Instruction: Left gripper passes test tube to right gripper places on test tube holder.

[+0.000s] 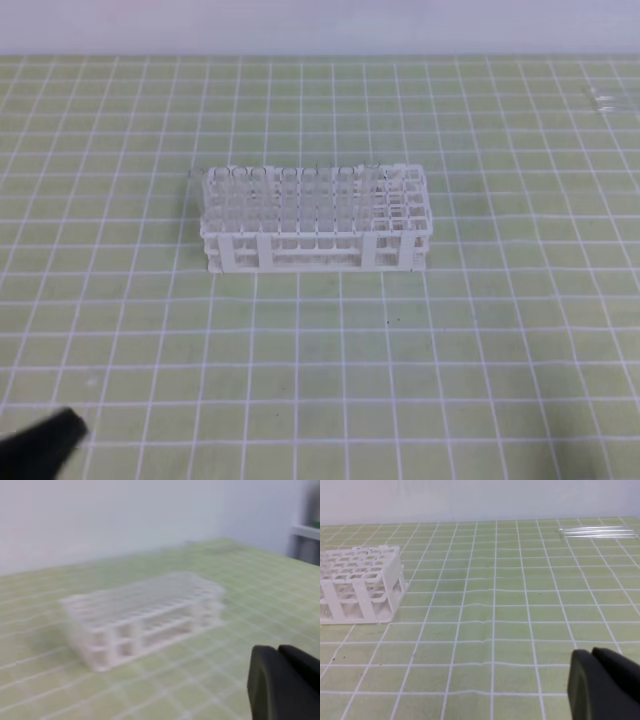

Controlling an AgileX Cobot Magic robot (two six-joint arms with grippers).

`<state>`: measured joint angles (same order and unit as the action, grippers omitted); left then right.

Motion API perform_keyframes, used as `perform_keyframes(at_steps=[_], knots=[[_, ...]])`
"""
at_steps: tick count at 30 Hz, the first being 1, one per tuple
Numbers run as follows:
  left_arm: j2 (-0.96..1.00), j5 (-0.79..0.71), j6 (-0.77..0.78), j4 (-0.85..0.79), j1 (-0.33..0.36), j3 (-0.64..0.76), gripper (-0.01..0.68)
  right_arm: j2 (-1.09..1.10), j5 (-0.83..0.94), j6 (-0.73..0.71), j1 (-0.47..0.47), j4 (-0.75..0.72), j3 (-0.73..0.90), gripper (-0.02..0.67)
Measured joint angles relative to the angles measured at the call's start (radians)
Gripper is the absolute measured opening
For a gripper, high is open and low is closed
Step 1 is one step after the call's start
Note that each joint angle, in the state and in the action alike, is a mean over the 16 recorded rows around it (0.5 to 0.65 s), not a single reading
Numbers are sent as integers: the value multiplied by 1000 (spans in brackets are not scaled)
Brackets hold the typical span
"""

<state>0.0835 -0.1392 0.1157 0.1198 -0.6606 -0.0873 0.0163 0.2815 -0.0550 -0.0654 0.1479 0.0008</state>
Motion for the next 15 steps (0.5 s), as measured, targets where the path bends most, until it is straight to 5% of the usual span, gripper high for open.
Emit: perform_keyframes(at_steps=[10,15], knots=[[-47,-38,-40,21,376,0,0,0,0,0,0,0,0,-2],[-78,-86,-57,35,478,1,0,-1,0,0,0,0,0,-2]])
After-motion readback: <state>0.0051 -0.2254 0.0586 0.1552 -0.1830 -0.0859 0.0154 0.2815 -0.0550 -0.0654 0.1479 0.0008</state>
